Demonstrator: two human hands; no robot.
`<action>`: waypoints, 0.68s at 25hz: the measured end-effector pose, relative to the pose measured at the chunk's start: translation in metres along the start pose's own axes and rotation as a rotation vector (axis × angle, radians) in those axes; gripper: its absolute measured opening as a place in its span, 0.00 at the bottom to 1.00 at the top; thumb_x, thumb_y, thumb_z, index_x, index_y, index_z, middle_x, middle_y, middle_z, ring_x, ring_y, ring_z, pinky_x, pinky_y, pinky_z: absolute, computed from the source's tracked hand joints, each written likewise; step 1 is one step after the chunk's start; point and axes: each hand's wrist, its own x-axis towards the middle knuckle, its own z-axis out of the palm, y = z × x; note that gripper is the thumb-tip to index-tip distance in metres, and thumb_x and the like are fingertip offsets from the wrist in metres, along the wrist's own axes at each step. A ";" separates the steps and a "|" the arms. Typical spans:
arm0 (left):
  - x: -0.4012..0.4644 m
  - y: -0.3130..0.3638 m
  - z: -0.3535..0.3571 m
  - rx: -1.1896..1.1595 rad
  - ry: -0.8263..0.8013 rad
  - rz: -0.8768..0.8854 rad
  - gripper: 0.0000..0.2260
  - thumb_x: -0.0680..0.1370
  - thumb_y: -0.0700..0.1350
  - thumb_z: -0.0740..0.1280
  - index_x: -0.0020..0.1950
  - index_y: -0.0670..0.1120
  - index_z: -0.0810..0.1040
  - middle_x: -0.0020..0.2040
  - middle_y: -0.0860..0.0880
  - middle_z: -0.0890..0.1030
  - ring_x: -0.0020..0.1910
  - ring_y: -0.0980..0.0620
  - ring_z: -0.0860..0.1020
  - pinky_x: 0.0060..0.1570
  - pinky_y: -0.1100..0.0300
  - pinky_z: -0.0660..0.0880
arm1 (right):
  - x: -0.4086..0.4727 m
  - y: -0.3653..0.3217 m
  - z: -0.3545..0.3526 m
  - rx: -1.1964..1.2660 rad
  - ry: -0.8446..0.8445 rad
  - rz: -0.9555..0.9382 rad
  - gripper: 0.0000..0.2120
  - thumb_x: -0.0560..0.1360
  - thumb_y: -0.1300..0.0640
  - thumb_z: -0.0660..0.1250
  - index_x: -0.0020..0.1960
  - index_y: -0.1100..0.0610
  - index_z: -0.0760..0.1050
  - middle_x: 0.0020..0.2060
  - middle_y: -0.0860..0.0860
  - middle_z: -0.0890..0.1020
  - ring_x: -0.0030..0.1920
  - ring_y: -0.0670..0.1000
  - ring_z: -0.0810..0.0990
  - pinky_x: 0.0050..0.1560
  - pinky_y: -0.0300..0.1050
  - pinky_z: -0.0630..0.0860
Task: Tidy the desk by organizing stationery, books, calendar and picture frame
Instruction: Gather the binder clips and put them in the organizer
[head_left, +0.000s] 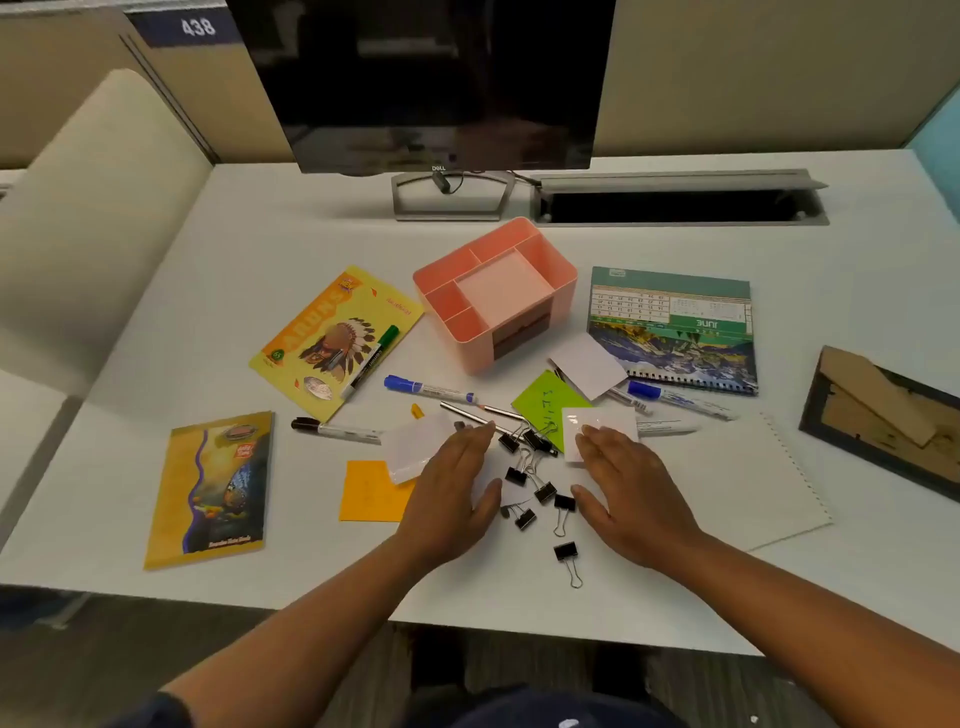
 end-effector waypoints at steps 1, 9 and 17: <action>-0.004 0.000 0.002 0.007 -0.008 -0.004 0.30 0.81 0.53 0.63 0.81 0.49 0.59 0.79 0.49 0.65 0.79 0.50 0.59 0.77 0.51 0.59 | -0.003 0.002 0.002 0.001 0.010 -0.011 0.28 0.79 0.43 0.55 0.73 0.58 0.70 0.71 0.54 0.74 0.70 0.56 0.72 0.67 0.55 0.71; -0.032 -0.005 0.018 0.157 0.041 0.040 0.22 0.78 0.55 0.64 0.72 0.50 0.74 0.72 0.49 0.73 0.72 0.45 0.65 0.71 0.49 0.65 | -0.031 -0.001 0.019 0.233 0.000 -0.045 0.21 0.76 0.43 0.63 0.61 0.55 0.80 0.55 0.47 0.80 0.53 0.47 0.79 0.47 0.42 0.80; -0.037 0.021 0.024 -0.009 -0.078 -0.028 0.15 0.81 0.51 0.66 0.65 0.49 0.79 0.54 0.52 0.77 0.51 0.54 0.76 0.48 0.62 0.74 | -0.035 -0.009 0.023 0.276 -0.209 -0.056 0.17 0.73 0.41 0.65 0.57 0.46 0.82 0.49 0.40 0.78 0.45 0.44 0.79 0.42 0.44 0.78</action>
